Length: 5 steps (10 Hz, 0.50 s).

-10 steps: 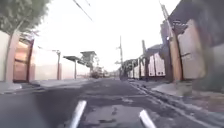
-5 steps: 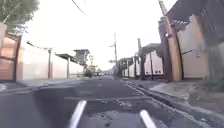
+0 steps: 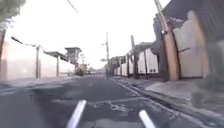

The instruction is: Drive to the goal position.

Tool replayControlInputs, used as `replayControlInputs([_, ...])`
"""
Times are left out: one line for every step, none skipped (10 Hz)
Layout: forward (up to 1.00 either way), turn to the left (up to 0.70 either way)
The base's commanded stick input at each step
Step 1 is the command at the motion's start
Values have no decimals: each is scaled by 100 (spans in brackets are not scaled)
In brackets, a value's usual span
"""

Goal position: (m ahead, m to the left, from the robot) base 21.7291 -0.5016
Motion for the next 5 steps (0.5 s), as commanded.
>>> replayControlInputs([85,-4])
replayControlInputs([85,0])
replayControlInputs([85,0])
replayControlInputs([85,0])
replayControlInputs([85,0])
